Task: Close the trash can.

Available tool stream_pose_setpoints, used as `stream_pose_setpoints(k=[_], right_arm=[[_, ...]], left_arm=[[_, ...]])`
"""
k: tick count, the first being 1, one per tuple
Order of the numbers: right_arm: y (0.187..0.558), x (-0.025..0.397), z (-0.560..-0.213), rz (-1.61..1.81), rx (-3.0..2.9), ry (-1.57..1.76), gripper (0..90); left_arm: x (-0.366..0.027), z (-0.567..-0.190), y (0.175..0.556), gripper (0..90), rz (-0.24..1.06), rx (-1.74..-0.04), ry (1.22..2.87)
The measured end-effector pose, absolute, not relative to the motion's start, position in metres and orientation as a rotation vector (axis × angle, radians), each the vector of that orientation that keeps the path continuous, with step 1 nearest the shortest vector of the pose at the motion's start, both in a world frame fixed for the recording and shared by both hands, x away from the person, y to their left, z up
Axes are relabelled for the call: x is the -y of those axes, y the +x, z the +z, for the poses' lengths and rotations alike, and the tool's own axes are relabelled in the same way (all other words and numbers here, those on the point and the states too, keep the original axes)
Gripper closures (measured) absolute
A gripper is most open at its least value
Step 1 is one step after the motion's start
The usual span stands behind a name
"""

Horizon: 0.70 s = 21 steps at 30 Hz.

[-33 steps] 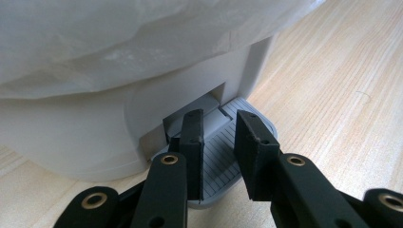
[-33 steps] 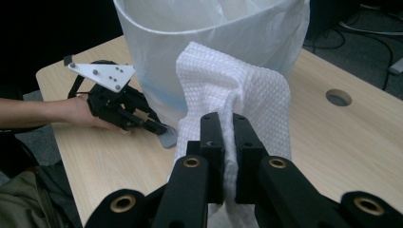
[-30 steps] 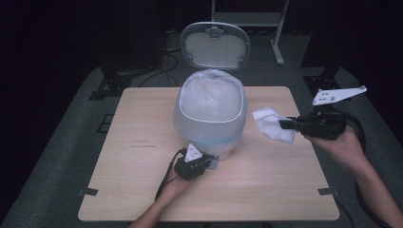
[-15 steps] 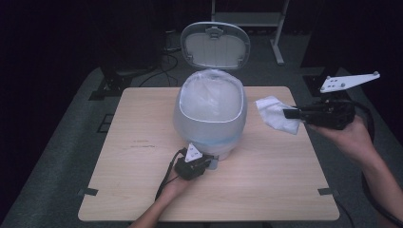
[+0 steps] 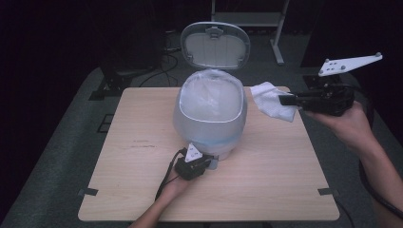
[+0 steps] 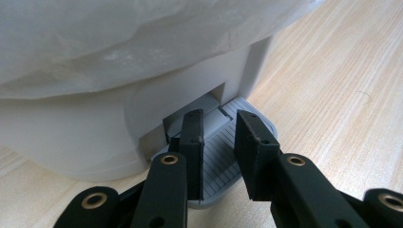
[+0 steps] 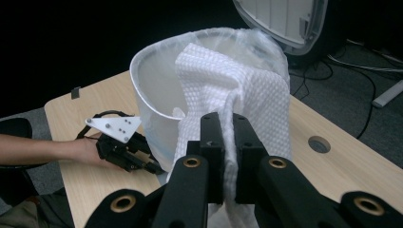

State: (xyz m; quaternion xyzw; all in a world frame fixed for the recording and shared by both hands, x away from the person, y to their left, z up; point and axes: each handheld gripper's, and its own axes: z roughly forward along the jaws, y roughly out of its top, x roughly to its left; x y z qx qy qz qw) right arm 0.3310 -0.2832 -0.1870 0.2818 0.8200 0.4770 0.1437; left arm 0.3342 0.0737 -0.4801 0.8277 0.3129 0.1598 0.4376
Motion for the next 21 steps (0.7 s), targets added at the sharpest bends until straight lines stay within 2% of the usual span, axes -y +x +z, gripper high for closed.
stream_pose_setpoints(k=[21], right_arm=[[0.350, 0.250, -0.170, 1.370, -2.399, 0.766, 85.0]], left_arm=[[-0.074, -0.480, 0.334, 73.1, 0.396, -0.778, 2.059]])
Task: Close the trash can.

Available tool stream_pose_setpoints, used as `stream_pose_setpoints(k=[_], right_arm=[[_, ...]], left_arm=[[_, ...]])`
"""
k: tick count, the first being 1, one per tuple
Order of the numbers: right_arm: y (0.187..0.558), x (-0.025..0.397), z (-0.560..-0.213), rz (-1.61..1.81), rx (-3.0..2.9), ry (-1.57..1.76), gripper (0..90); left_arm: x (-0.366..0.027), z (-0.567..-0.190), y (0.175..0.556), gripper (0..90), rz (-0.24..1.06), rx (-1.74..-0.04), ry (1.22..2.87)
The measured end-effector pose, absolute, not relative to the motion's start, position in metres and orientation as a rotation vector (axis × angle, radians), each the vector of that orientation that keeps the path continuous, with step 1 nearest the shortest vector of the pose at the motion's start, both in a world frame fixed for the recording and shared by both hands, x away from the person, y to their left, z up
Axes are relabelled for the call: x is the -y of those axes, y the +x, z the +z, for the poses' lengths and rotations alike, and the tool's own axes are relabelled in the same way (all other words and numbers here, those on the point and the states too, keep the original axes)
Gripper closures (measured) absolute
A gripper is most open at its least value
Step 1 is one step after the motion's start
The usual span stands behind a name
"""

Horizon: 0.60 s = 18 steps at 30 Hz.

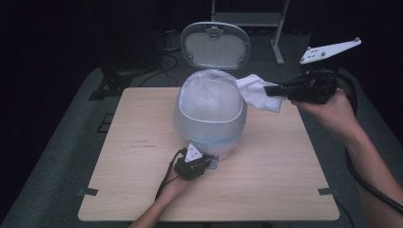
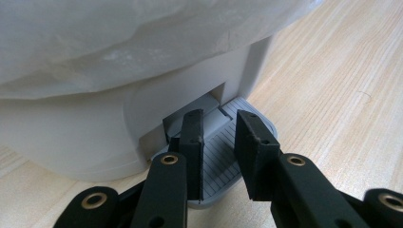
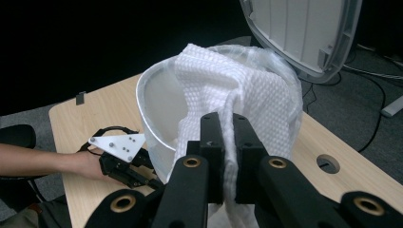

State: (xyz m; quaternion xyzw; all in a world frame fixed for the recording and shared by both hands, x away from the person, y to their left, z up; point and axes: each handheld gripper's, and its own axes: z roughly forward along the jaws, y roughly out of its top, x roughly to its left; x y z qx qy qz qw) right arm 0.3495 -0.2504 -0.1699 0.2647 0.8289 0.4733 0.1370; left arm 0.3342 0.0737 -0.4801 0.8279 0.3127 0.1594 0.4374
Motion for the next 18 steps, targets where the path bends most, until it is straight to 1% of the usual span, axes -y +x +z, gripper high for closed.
stream_pose_setpoints(k=[18], right_arm=[[0.361, 0.226, -0.161, 1.365, -2.422, 0.730, 85.0]], left_arm=[[-0.074, -0.480, 0.334, 73.0, 0.396, -0.778, 2.056]])
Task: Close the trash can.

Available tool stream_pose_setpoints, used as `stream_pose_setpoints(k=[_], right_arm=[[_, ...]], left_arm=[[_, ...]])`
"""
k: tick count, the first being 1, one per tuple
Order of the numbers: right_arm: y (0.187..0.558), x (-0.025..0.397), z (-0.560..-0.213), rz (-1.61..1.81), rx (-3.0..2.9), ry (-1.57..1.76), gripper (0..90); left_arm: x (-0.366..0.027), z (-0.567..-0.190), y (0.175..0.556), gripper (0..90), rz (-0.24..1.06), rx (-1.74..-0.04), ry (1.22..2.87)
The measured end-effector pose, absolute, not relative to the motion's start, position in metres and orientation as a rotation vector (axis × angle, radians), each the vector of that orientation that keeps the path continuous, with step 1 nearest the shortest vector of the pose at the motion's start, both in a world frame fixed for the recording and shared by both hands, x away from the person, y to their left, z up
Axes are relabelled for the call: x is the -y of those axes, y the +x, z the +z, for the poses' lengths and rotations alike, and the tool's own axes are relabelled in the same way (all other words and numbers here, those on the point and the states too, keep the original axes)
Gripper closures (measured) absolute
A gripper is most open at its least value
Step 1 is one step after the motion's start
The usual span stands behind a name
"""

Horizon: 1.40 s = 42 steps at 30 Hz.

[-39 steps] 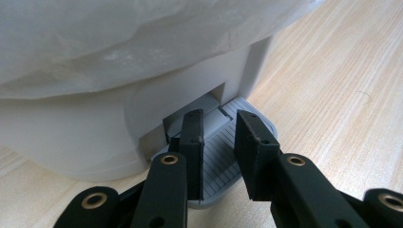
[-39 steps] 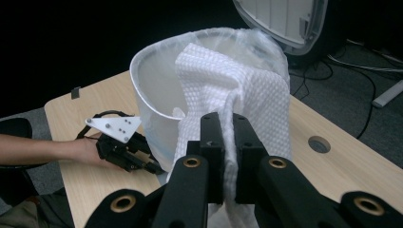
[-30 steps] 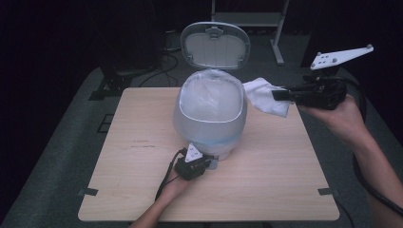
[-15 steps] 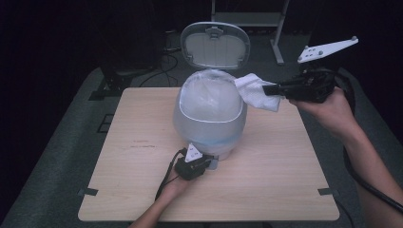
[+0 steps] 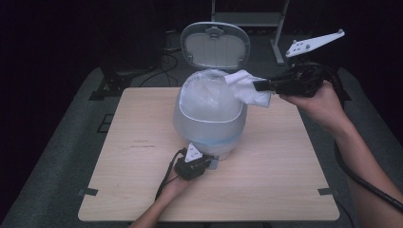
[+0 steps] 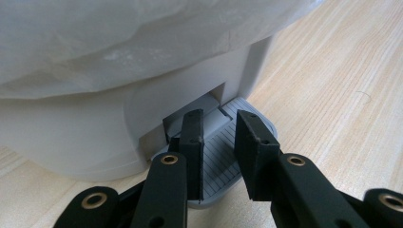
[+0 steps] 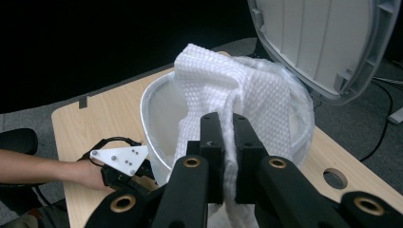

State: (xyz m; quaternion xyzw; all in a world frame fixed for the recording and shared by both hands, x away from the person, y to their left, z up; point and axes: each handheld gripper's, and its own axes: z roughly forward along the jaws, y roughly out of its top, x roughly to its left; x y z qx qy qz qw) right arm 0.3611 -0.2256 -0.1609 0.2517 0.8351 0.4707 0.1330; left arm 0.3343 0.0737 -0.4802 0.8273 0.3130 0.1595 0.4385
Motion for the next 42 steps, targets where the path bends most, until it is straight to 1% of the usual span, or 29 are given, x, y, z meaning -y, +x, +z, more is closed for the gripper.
stream_pose_setpoints(k=[19, 42], right_arm=[[0.372, 0.204, -0.160, 1.370, -2.448, 0.700, 84.9], [0.390, 0.173, -0.172, 1.381, -2.485, 0.670, 84.8]], left_arm=[[-0.074, -0.480, 0.334, 73.1, 0.394, -0.779, 2.055], [-0.074, -0.480, 0.335, 73.1, 0.389, -0.781, 2.056]])
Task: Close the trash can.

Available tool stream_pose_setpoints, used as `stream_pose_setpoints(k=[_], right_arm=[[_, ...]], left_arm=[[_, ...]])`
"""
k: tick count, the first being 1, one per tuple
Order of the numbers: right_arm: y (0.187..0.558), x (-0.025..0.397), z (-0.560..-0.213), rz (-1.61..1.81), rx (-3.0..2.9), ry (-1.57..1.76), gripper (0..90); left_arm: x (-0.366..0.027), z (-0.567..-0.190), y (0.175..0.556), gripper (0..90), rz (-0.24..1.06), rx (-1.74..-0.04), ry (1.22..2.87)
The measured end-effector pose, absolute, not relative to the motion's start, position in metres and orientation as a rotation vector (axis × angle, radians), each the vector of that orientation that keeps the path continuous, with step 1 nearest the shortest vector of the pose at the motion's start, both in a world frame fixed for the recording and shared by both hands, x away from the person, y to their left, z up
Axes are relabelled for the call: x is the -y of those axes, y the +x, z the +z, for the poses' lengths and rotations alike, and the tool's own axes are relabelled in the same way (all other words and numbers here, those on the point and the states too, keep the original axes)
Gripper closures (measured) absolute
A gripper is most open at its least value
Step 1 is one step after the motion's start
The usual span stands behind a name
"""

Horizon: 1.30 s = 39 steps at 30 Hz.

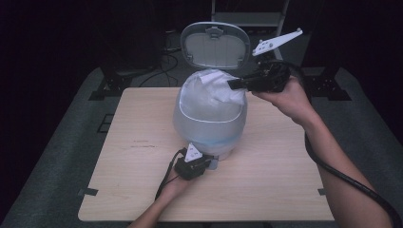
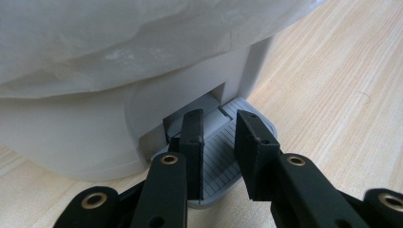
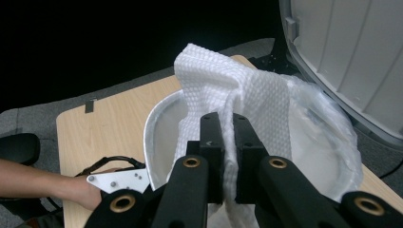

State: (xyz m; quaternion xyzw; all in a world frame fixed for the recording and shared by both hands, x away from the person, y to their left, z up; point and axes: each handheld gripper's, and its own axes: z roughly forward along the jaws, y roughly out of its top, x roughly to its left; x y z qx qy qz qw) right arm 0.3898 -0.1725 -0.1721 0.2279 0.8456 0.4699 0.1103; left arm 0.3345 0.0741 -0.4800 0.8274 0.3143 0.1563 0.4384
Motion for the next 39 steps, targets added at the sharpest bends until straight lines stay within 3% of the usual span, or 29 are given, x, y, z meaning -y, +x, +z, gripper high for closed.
stream_pose_setpoints(k=[39], right_arm=[[0.412, 0.143, -0.198, 1.350, -2.528, 0.679, 84.2]], left_arm=[[-0.074, -0.480, 0.335, 73.0, 0.387, -0.782, 2.054]])
